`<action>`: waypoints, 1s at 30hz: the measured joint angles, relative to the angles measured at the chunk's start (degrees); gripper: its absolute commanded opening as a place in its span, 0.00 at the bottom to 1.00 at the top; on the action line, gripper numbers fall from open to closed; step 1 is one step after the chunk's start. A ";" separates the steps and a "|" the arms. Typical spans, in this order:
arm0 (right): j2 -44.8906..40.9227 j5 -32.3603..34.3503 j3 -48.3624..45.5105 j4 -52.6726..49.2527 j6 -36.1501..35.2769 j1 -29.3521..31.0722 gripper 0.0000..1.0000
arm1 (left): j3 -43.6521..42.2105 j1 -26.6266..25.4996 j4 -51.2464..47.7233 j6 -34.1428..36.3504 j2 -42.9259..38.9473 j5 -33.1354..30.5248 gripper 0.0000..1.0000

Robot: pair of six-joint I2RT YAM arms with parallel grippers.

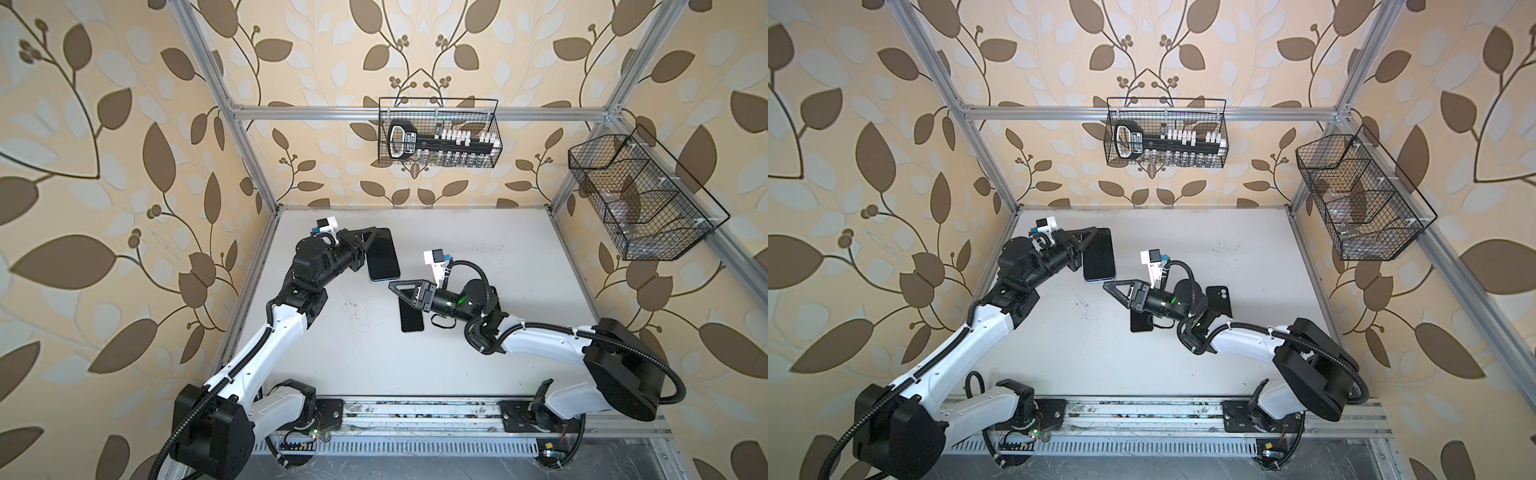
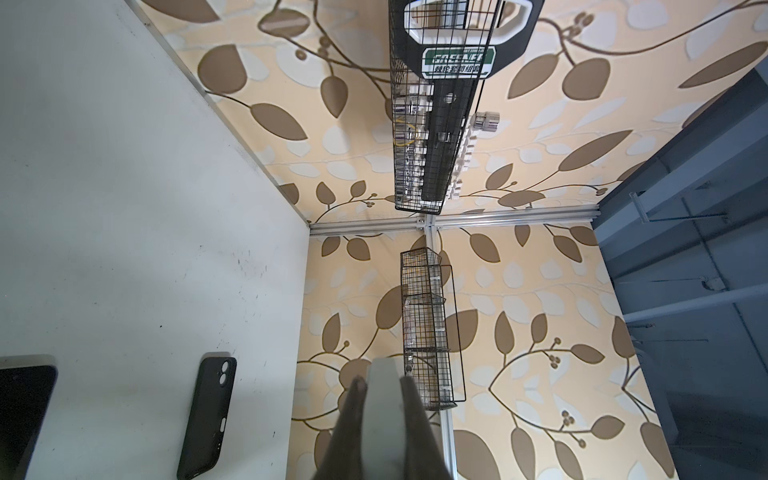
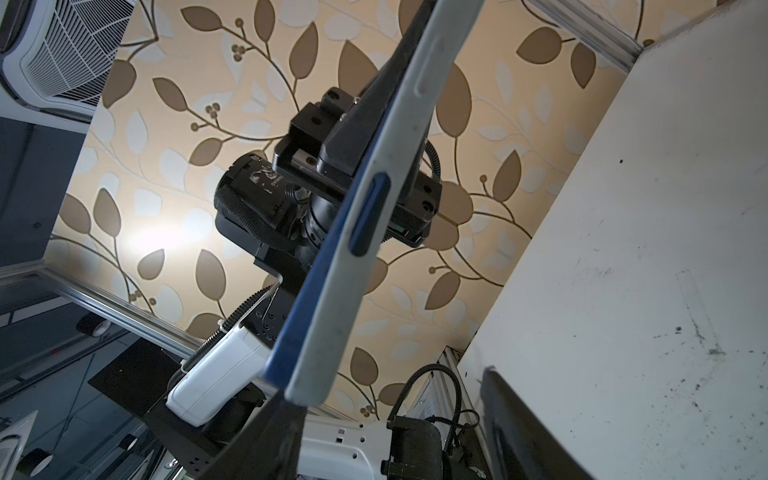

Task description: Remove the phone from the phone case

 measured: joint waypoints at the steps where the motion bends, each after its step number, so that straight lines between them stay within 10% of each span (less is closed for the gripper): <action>1: 0.00 -0.11 0.00 0.20 -0.11 0.00 0.66 | 0.00 0.00 0.00 0.00 -0.02 0.00 0.00; 30: 1.20 -0.85 1.77 1.86 0.76 -0.11 0.63 | 0.00 0.00 1.29 -0.48 0.00 0.11 0.00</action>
